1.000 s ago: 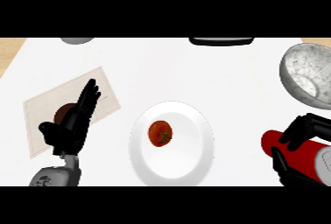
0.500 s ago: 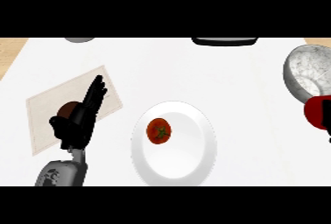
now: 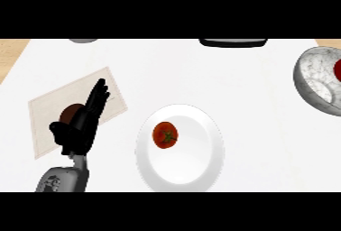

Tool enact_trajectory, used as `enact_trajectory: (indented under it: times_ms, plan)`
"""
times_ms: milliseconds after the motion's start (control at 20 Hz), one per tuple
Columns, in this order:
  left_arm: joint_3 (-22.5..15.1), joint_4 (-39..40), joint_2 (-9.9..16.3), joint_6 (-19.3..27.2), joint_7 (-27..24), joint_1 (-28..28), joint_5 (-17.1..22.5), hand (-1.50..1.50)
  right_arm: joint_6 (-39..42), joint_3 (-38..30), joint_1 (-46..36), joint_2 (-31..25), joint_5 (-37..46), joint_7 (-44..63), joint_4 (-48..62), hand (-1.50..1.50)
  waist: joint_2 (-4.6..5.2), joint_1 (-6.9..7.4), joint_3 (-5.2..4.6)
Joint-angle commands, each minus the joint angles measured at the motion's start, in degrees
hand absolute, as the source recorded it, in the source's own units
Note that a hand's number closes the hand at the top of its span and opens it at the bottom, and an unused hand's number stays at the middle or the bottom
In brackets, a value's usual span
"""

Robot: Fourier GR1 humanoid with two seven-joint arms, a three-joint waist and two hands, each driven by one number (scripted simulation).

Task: Pick the can from the plate and place it in the bowl

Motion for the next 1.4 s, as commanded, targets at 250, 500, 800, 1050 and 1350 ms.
enact_trajectory:
  times_ms: [250,500,800,1050,1350]
  plan:
    - [-1.2,-2.2,-1.0,1.0,3.2,-1.4,-1.1,0.0,-0.9,3.0,-5.6,-6.2,14.2,-12.7,21.6,1.5,0.12,0.54,0.03]
    - [-0.4,0.3,-0.9,-0.5,-0.6,0.5,0.0,0.0,-7.2,0.4,-5.6,-5.7,17.9,-25.4,38.7,1.5,0.23,0.51,0.06]
    - [-0.5,2.9,-1.1,0.4,-3.0,-0.7,-1.8,0.0,-15.0,0.0,-9.9,-5.3,22.8,-37.9,58.7,1.5,0.45,0.86,0.09]
    - [-1.0,-0.2,-0.6,-0.2,0.4,-0.8,-1.7,0.0,-19.8,-0.3,-13.4,-4.3,25.7,-43.8,73.0,1.5,0.57,1.43,0.14]
    - [-1.2,0.9,-1.8,0.8,0.8,-2.0,-2.0,0.0,-7.4,-3.1,-15.3,-6.1,20.8,-47.9,82.8,-1.5,0.65,1.31,0.17]
